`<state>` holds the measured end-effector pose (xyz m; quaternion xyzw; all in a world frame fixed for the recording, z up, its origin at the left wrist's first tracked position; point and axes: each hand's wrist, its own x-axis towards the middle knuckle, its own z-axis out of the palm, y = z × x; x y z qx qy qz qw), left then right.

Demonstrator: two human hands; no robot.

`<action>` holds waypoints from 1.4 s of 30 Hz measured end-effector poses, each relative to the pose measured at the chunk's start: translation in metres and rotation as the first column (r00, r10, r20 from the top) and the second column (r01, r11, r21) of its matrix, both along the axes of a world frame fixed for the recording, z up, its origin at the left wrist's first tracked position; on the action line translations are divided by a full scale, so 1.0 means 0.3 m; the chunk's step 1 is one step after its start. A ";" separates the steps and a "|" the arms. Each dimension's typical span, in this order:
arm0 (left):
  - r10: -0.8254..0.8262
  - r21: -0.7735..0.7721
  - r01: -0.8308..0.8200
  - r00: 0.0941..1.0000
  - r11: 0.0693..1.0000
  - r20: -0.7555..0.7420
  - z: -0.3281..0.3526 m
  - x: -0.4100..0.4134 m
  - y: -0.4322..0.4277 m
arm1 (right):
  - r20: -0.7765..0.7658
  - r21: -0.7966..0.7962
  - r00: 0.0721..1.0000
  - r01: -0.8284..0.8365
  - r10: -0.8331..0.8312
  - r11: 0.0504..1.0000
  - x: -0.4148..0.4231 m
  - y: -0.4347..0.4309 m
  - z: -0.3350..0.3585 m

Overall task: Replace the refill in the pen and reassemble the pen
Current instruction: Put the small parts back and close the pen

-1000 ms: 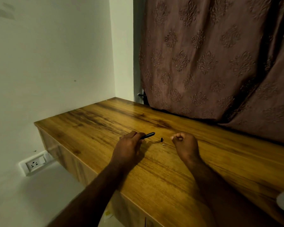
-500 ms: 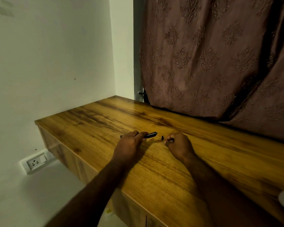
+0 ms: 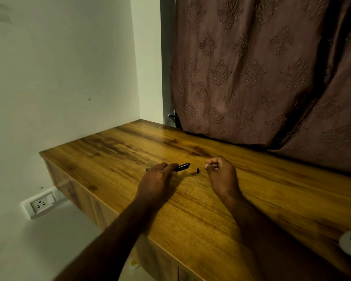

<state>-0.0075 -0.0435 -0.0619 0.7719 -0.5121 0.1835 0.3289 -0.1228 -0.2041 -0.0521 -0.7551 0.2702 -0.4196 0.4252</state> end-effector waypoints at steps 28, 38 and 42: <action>-0.007 0.018 0.005 0.994 1.000 0.110 -0.015 0.026 -0.011 | 0.063 0.083 0.975 -0.220 0.215 0.972 0.027 0.089 0.010; -0.021 -0.004 0.022 0.990 1.000 0.141 -0.013 0.025 -0.009 | 0.119 0.257 0.961 -0.274 0.251 0.927 0.026 0.088 0.016; -0.029 0.004 0.028 0.990 1.000 0.138 -0.009 0.020 -0.008 | 0.161 0.342 0.948 -0.313 0.273 0.886 0.023 0.088 0.019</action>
